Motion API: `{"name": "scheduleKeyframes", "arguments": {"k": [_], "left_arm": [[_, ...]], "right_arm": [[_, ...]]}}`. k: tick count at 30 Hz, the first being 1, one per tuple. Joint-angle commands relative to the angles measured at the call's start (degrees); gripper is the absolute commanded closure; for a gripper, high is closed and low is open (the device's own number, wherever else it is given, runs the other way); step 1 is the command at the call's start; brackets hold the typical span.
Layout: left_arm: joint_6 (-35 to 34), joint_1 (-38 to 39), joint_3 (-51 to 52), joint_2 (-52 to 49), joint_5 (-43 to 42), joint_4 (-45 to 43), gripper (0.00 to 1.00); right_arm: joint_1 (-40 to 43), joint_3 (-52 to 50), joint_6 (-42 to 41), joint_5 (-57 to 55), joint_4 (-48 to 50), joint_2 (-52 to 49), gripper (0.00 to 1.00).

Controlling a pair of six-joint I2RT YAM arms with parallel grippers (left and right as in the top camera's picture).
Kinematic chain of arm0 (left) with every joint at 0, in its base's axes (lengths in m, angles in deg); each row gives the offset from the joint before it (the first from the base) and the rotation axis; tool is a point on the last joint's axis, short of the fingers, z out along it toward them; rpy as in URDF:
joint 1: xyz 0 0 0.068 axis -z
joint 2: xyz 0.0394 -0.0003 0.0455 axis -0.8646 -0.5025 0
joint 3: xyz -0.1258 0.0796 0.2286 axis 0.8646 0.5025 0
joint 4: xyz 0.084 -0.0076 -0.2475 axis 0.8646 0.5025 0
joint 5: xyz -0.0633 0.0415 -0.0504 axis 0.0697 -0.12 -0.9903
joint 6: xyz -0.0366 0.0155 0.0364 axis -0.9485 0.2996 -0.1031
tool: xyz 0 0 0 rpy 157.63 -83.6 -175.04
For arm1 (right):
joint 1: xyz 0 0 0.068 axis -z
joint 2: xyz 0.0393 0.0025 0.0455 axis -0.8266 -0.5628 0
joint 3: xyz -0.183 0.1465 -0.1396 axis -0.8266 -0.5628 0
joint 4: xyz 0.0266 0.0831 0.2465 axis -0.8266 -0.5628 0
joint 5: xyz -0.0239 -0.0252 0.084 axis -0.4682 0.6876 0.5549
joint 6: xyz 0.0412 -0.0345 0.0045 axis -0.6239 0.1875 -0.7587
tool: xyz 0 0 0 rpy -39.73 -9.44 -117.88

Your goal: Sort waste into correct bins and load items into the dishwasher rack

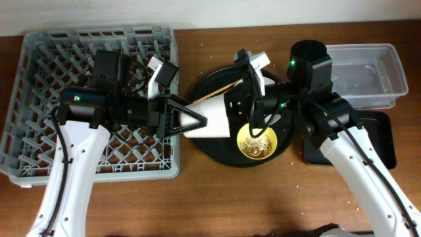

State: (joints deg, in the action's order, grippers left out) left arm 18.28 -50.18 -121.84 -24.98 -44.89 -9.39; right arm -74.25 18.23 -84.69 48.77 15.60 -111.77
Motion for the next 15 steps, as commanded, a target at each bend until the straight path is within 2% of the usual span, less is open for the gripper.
{"name": "scheduleKeyframes", "arguments": {"k": [1,2,3,4,5,7,9,12,15], "left_arm": [[0.15,0.74,-0.85,0.46,-1.14,0.24,0.49],[0.13,0.74,-0.85,0.46,1.22,0.26,0.53],[0.13,0.70,-0.85,0.46,4.79,0.26,0.53],[0.09,0.61,-0.85,0.46,12.07,0.55,0.53],[-2.29,-0.02,-0.85,0.46,23.85,1.70,0.53],[-5.51,-2.58,-0.85,0.46,37.53,4.07,0.53],[-9.86,-7.80,-0.85,0.46,53.31,5.55,0.53],[-19.85,-12.90,-0.83,0.44,78.44,5.25,0.53],[-24.26,-13.84,-0.83,-0.31,90.12,5.03,0.53]], "right_arm": [[0.13,0.50,0.24,-3.13,0.22,-0.11,0.94],[0.15,0.50,0.26,-3.13,0.24,-0.11,0.62],[0.24,0.50,0.28,-3.17,0.22,-0.11,0.48],[1.51,0.50,0.28,-3.21,0.20,0.02,0.42],[4.52,0.50,0.22,-4.04,-0.87,0.31,0.35],[9.99,0.50,-0.96,-8.79,-6.08,1.09,0.33],[14.19,0.50,-2.34,-13.92,-17.29,1.51,0.33],[11.93,0.50,-2.10,-27.12,-31.65,1.51,0.33],[5.97,0.48,-2.08,-37.81,-37.77,1.51,0.33]]}}
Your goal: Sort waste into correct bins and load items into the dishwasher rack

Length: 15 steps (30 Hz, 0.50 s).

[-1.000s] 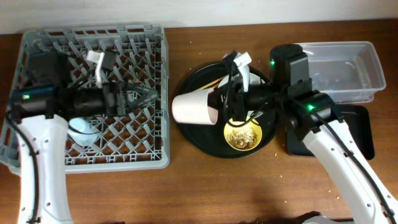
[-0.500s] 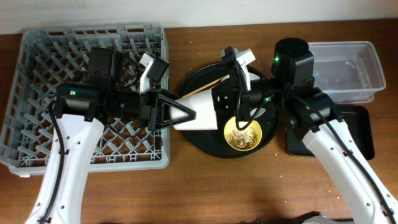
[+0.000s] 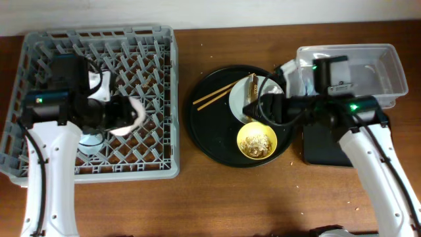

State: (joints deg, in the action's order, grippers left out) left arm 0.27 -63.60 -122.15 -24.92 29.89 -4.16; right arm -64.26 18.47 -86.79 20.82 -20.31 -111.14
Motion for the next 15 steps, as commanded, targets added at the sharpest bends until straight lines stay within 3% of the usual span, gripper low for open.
{"name": "scheduleKeyframes", "arguments": {"k": [1,6,15], "left_arm": [[-6.60,-0.42,-0.52,-1.27,15.61,-0.42,0.53],[-9.44,-0.44,-0.48,-8.92,15.63,-1.11,0.52],[-11.82,-0.42,3.50,-16.87,13.22,-4.31,0.53]], "right_arm": [[-6.40,0.24,0.00,-11.06,-2.32,0.85,0.32],[-13.25,0.24,0.00,-17.25,-3.85,0.85,0.28],[-13.29,0.24,-0.02,-17.49,-6.23,-0.02,0.28]]}}
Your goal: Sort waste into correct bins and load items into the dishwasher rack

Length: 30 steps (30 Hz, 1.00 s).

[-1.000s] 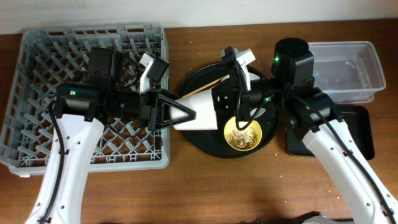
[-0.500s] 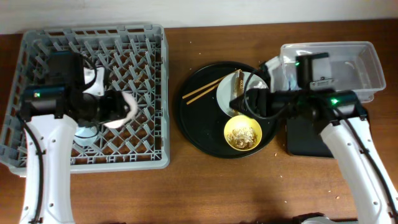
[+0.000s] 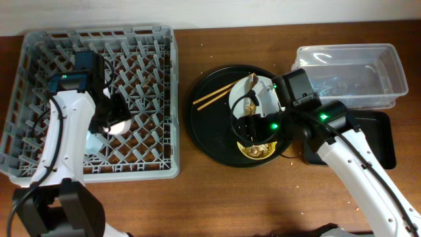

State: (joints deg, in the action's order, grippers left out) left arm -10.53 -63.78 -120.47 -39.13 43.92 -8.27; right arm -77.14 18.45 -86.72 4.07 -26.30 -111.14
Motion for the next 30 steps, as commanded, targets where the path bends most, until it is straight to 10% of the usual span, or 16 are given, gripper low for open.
{"name": "scheduleKeyframes", "arguments": {"k": [1,14,20,26,30], "left_arm": [[-1.01,-0.26,1.88,-3.54,-0.66,-0.22,0.52],[-0.92,-1.01,-7.72,-1.79,2.64,13.64,0.53],[-0.94,-1.01,0.98,-1.81,2.62,6.82,0.48],[-0.57,-1.92,0.50,-1.57,-4.66,8.48,0.03],[4.74,-2.71,-9.29,-0.20,-9.70,13.81,0.01]], "right_arm": [[-0.42,0.26,-0.09,-0.74,-0.42,-0.02,0.28],[-0.39,0.26,-0.07,-0.76,-1.29,-0.02,0.28],[-0.39,0.26,-0.04,-0.76,-1.29,-0.02,0.28],[-0.42,0.26,-0.07,-5.79,0.24,-0.02,0.26],[-0.42,0.26,-0.07,-7.23,2.51,-0.02,0.25]]}}
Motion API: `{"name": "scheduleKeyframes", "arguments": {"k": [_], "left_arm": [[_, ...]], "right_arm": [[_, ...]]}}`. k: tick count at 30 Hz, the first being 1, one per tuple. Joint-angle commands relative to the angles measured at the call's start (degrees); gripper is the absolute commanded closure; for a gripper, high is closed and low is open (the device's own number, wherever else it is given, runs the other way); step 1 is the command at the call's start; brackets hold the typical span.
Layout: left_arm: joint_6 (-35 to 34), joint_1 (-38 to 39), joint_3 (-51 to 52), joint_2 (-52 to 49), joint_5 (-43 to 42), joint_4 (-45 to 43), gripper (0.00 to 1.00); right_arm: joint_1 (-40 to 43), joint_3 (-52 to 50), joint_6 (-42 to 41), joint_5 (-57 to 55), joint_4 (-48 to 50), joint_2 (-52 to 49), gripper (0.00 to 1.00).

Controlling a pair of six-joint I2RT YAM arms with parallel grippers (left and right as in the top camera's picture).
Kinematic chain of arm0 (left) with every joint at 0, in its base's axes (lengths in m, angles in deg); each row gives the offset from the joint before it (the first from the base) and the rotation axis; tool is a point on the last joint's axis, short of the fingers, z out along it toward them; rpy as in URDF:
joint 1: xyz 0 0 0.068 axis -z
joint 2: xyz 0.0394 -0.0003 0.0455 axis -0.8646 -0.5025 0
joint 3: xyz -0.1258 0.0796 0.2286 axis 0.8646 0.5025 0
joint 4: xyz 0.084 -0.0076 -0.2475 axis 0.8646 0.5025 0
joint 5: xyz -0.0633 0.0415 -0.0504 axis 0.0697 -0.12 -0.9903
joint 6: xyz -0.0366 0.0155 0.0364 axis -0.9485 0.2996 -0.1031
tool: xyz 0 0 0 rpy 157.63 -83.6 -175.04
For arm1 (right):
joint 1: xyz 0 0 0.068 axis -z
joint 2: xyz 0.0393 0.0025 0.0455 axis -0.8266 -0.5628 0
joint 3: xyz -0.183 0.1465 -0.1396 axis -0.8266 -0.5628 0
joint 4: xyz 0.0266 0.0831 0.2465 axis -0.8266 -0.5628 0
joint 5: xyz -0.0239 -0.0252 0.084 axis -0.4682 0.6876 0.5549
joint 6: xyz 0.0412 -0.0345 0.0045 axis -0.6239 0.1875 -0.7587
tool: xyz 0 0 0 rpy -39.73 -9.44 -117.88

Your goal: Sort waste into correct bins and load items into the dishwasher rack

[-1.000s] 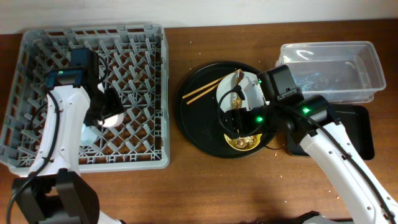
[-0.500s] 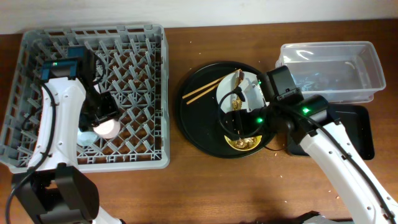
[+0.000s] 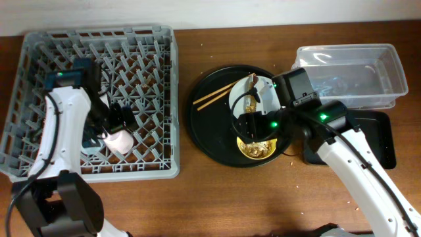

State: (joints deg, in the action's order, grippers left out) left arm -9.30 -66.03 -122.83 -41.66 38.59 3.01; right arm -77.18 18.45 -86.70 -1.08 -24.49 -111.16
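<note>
My left gripper (image 3: pixel 117 126) is low over the grey dishwasher rack (image 3: pixel 39 52), shut on a white cup (image 3: pixel 120 141) that tilts among the rack's prongs. A pale blue item (image 3: pixel 92 141) lies in the rack beside it. On the round black tray (image 3: pixel 204 125) sit a yellow bowl (image 3: pixel 258 150) with food crumbs, a white plate (image 3: pixel 263 91) with a brown wrapper (image 3: pixel 252 82), and wooden chopsticks (image 3: pixel 214 94). My right gripper (image 3: pixel 250 128) hangs open just over the bowl's far rim and hides part of it.
A clear plastic bin (image 3: pixel 355 72) stands at the back right, with a flat black bin (image 3: pixel 378 141) in front of it. Crumbs are scattered on the wooden table around the tray.
The white cup in my left gripper has come lower and nearer the rack's front, now tilted. My right gripper stays over the yellow bowl, hardly shifted.
Both grippers were at the black tray, the left at a white item. Then the left held the white cup over the rack while the right reached toward the clear bin. The right then came back over the yellow bowl, and the cup now sits low among the prongs.
</note>
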Motion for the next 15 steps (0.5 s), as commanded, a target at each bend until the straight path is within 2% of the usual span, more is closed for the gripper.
{"name": "scheduleKeyframes", "arguments": {"k": [1,3,4,6,7,10,11,12,14,15], "left_arm": [[5.18,-0.46,-9.20,3.19,-6.45,4.17,0.01],[13.64,-0.46,-11.04,6.80,-16.59,3.52,0.02],[20.85,-0.46,-11.13,9.79,-24.85,2.08,0.02],[26.14,-0.46,-11.13,14.10,-31.36,0.22,0.04],[26.23,-0.46,-11.13,18.08,-31.28,-1.01,0.02],[26.23,-0.46,-11.10,25.05,-31.28,-0.04,0.01],[26.23,-0.46,-11.10,26.32,-31.28,0.50,0.01],[26.23,-0.46,-11.10,27.34,-31.30,0.83,0.01],[26.23,-0.46,-11.10,27.74,-31.30,0.81,0.01],[26.23,-0.46,-11.10,27.74,-31.28,0.83,0.01]], "right_arm": [[-0.37,0.26,-0.09,-2.89,1.60,-0.33,0.25],[-0.37,0.26,-0.11,-6.51,5.27,-2.32,0.25],[-0.37,0.26,-0.11,-9.84,7.65,-4.55,0.29],[-0.33,0.26,-0.33,-17.94,12.52,-9.20,0.33],[-0.31,0.26,-0.31,-26.14,18.25,-15.10,0.42],[0.31,0.26,-0.31,-32.65,28.39,-28.39,0.44],[1.07,0.26,-0.63,-32.63,31.12,-32.15,0.45],[2.64,0.26,-5.07,-32.15,32.59,-35.74,0.46],[4.85,0.26,-5.60,-25.11,33.59,-37.90,0.50],[5.77,0.28,-5.20,-23.30,33.68,-37.90,0.63]]}}
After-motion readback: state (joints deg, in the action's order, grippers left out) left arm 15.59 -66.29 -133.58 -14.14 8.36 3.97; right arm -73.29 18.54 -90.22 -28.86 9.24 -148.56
